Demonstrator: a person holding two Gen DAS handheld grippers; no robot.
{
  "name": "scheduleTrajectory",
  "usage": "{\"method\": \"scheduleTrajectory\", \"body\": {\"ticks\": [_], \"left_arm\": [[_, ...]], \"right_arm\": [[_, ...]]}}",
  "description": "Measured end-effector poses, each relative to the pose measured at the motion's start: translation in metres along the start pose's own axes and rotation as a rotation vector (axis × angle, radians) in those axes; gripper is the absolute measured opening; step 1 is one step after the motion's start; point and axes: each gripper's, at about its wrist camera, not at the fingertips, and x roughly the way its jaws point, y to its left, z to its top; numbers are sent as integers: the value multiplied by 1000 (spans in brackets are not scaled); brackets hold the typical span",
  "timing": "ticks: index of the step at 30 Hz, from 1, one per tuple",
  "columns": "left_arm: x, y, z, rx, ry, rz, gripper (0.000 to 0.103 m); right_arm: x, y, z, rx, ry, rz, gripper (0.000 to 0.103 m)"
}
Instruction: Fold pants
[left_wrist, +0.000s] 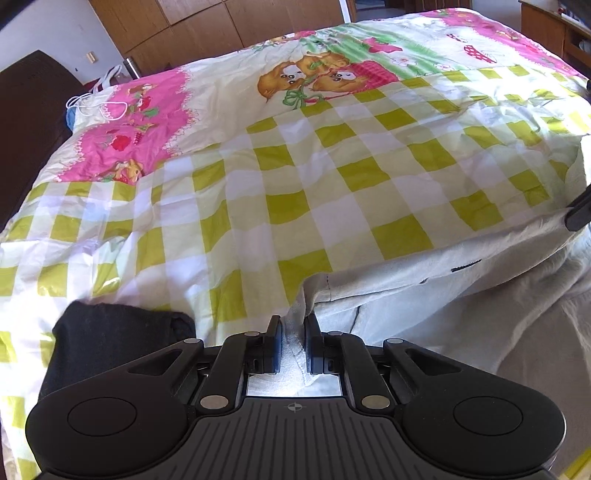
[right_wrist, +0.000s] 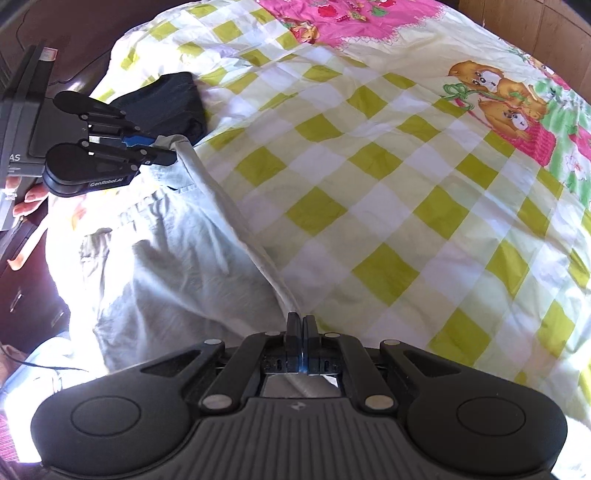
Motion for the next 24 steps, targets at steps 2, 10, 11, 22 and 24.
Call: {"method": "scheduleTrajectory", "body": {"ticks": [2,10,11,22,24], "left_arm": [[-14,-4,-18,-9,11,2,10],[-39,-12,-102,-113,118,63,10],[-39,-14,-112,-122,130,75,10],[-30,-45,-169,5,127,273,14],[-34,-46,-166,41,91,322,14]], "right_arm": [[-5,18,-15,4,19,44,18],[22,92,-64,38,139,253,18],[28,102,-69,29,156,273,18],[89,163,-91,-202,229,187,23],[85,171,-88,-256,185,161,23]]}}
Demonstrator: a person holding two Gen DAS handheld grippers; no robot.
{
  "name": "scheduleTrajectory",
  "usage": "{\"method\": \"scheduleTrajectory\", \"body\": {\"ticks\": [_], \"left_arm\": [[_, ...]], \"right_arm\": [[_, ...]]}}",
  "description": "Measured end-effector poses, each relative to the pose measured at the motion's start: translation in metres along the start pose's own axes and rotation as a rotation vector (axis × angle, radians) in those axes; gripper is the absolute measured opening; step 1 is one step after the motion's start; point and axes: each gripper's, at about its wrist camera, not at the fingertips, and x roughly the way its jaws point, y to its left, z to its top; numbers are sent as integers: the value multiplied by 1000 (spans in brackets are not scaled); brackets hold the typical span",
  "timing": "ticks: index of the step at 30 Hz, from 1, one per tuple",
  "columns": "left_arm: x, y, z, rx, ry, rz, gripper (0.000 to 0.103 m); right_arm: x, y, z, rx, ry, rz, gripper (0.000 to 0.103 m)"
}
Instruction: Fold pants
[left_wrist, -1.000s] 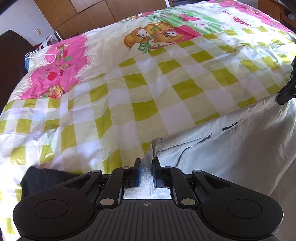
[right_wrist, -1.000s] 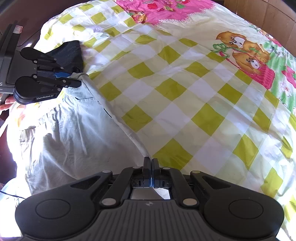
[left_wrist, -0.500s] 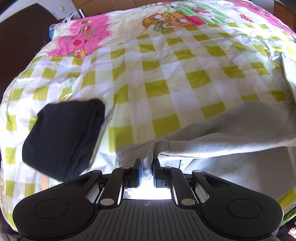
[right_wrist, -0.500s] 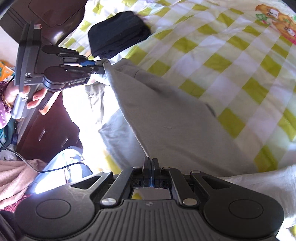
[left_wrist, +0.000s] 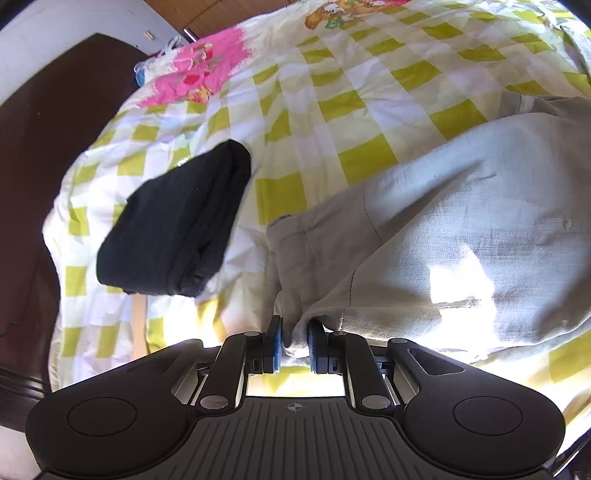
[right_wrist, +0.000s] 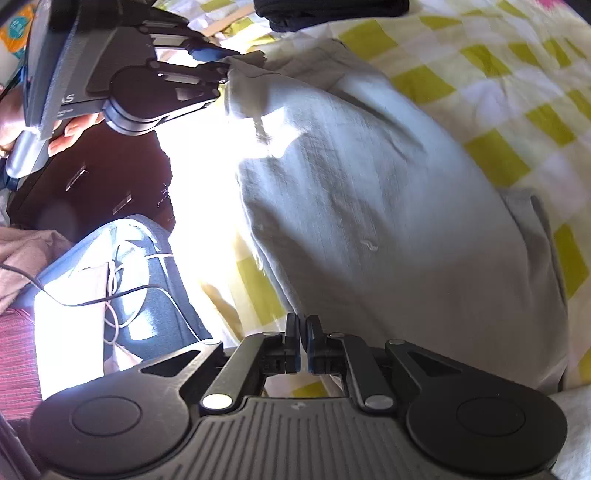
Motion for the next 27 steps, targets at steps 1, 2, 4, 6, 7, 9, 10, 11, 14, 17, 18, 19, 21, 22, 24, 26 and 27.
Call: {"method": "scheduleTrajectory", "body": {"ticks": [1,2,4,6,7,9,10,11,14,17,18,19,21,22,24,26,27], "left_arm": [[-3,2,2,3,-22,16,14],[-4,6,5,-3,-40,28,14],[-3,9,5,6,-44,49,14],[3,6,-2,43,-31,67,14],[8,4,-5,55,-19,65,14],[13,2,-8,86,-23,88,14],[9,3,-6,84,-50,104,14],[2,8,-4,55,-88,104,14],[9,12,-13,4,-45,92,18],[29,1,-37,37,72,82,20],[28,-1,-41,47,81,90,20],[25,0,-44,42,81,95,20],[17,3,-46,29,83,98,20],[12,6,-47,23,84,107,23],[6,9,-49,18,103,132,25],[-1,14,-49,-3,125,155,25],[-6,17,-46,-23,129,154,25]], "right_arm": [[-1,2,2,-10,-12,-11,23],[0,3,5,-17,-25,-23,23],[4,6,12,-46,-43,-45,23],[11,13,17,-96,-59,-71,23],[14,15,20,-109,-49,-68,20],[17,20,22,-95,-39,-51,19],[15,23,22,-96,-47,-46,19],[12,25,20,-107,-56,-45,19],[21,28,12,-117,-10,-46,23],[39,31,8,-120,48,-71,23],[37,31,8,-121,43,-76,23],[32,31,7,-115,32,-74,23],[18,27,5,-83,3,-61,25],[12,25,3,-66,0,-61,25],[-6,13,-8,-10,-6,-76,25],[-25,-8,-22,84,-8,-109,25],[-32,-20,-29,132,-9,-128,25]]}}
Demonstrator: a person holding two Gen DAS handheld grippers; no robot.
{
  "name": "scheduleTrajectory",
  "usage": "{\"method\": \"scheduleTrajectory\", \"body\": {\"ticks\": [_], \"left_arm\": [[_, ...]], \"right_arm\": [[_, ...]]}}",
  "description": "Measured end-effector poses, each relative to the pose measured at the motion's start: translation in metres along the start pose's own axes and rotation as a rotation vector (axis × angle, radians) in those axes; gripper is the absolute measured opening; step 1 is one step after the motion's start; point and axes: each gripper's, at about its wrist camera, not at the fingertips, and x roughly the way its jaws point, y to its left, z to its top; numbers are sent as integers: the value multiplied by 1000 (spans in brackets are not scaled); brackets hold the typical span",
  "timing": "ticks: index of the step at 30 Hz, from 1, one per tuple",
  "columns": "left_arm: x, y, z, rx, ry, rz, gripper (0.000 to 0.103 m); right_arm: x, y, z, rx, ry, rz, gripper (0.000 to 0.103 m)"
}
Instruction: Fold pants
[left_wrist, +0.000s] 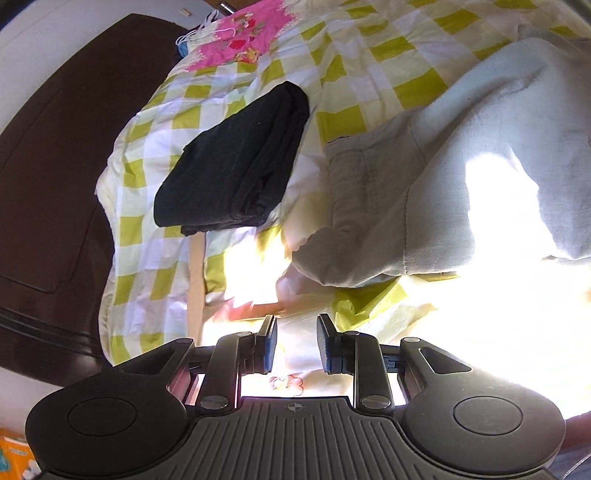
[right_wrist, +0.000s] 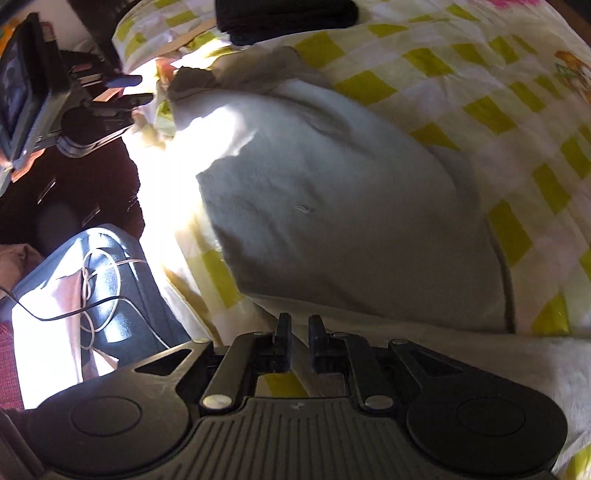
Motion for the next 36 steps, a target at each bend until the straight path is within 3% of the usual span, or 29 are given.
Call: {"method": "scheduleTrajectory", "body": {"ticks": [4,6,9,12,15,20,22,26,29,34,35,36], "left_arm": [[-36,1,32,-55,-78,-25,24],[-58,-14,61,-73,-152,-110,24],[-82,-58,108,-87,-244,-313,25],[-99,-121,145,-37,-323,-429,25],[-103,-178,169,23,-330,-500,25],[-103,-227,186,85,-298,-530,25],[-104,-239,188,107,-281,-529,25],[-107,-249,192,129,-276,-526,25],[-115,-253,193,159,-306,-525,25],[-115,-261,199,177,-306,-531,25],[-114,-264,200,185,-307,-531,25],[-112,-268,200,193,-309,-531,24]], "right_arm": [[-23,-85,-25,256,-3,-149,25],[-34,-136,-38,356,-15,-240,25],[-45,-206,-52,420,-4,-321,27],[-47,-271,-65,614,-14,-270,29],[-49,-316,-74,799,-87,-207,38],[-27,-342,-71,954,-133,-136,45],[-12,-350,-70,994,-102,-163,45],[-4,-361,-75,1081,-106,-136,45],[-12,-368,-71,1118,-159,-111,45],[0,-370,-62,1135,-119,-158,46],[1,-373,-60,1147,-121,-154,45],[0,-373,-61,1149,-126,-152,30]]}}
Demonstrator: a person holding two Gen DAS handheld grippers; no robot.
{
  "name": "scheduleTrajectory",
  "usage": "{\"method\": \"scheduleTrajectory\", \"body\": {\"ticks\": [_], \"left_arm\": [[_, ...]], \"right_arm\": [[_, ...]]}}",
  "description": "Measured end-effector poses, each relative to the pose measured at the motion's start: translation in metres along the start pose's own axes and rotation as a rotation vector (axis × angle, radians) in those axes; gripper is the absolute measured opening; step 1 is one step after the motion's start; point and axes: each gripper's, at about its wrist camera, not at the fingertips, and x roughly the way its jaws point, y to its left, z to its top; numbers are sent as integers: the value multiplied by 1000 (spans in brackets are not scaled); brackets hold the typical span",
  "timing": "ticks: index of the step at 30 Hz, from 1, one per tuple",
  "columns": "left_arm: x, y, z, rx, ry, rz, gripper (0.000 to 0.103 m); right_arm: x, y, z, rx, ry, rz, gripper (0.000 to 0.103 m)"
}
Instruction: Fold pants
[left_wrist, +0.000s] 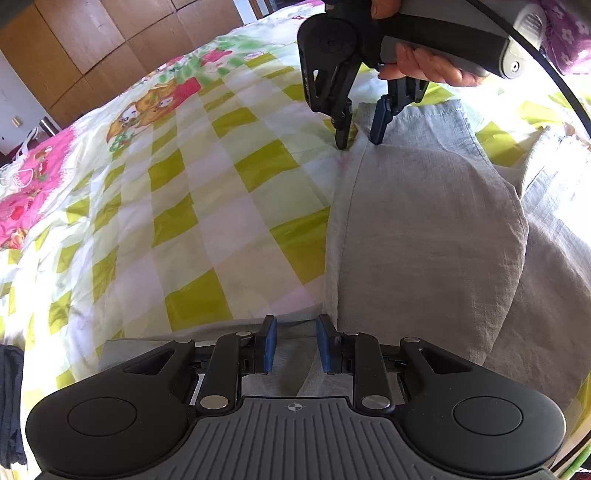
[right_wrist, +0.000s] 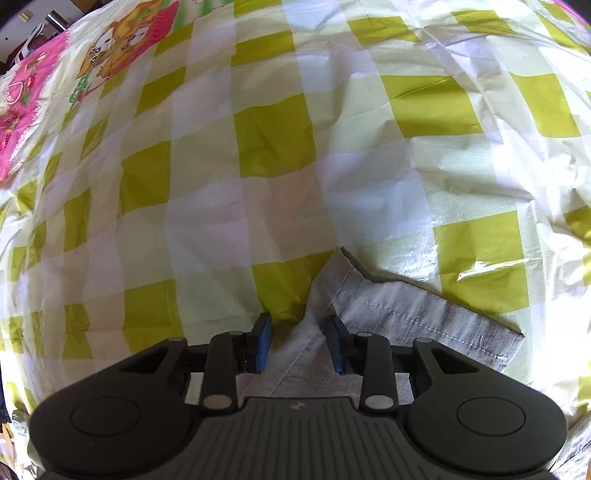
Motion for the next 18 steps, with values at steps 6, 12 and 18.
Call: {"method": "scheduleTrajectory", "body": {"ticks": [6,12,18], "left_arm": [[-15,1,4,32,-35,-35,23],[-58,-8,13,111,-105,-80,23],[-74,-51,23,190,-133,-231,23]], "right_arm": [[-64,-55,-17,33,-72,93,19],[-177,-136,-83,162,-160,174,19],[-193,-197,-157,315,-139,161,18]]}}
